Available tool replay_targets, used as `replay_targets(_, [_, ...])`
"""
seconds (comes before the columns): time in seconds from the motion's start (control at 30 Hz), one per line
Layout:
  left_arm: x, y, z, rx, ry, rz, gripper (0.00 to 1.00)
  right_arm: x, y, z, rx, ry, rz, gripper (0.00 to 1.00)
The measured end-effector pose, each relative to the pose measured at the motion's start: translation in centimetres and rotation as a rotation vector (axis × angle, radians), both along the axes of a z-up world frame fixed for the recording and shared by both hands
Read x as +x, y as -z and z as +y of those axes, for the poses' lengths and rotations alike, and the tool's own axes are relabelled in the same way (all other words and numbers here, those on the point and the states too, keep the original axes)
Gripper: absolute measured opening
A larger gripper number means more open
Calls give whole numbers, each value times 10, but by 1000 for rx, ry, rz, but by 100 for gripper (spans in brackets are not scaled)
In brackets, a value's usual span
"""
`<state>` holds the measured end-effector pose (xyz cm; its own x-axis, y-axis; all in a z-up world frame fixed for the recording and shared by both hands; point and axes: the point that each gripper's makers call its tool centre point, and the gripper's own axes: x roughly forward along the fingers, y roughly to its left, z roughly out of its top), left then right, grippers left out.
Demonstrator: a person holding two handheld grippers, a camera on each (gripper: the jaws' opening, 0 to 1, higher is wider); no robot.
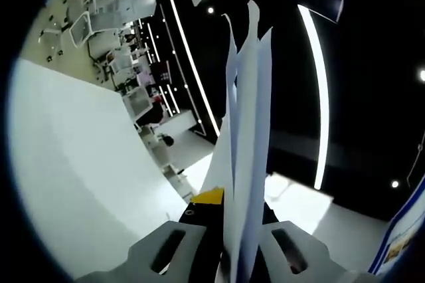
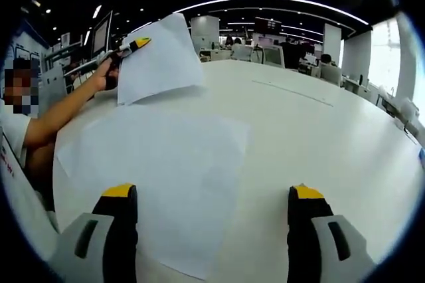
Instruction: Organize the stack of printing papers by aligning and flattening the scattered papers on the table
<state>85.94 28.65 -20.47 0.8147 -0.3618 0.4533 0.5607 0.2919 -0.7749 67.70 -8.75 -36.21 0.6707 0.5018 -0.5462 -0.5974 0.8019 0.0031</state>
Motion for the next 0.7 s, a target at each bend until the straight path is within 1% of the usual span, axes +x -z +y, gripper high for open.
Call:
replay_targets(0.17, [-4, -3, -2, 0, 1, -9, 6, 0, 0, 0, 1, 3, -2, 89])
replay_targets(0.53, [-3, -1, 0, -3, 1, -1, 6, 0, 0, 0, 0, 6, -1, 89])
replay_targets(0.7, [-3, -3, -1, 1, 0, -9, 6, 0, -1, -2, 3, 12, -6, 86])
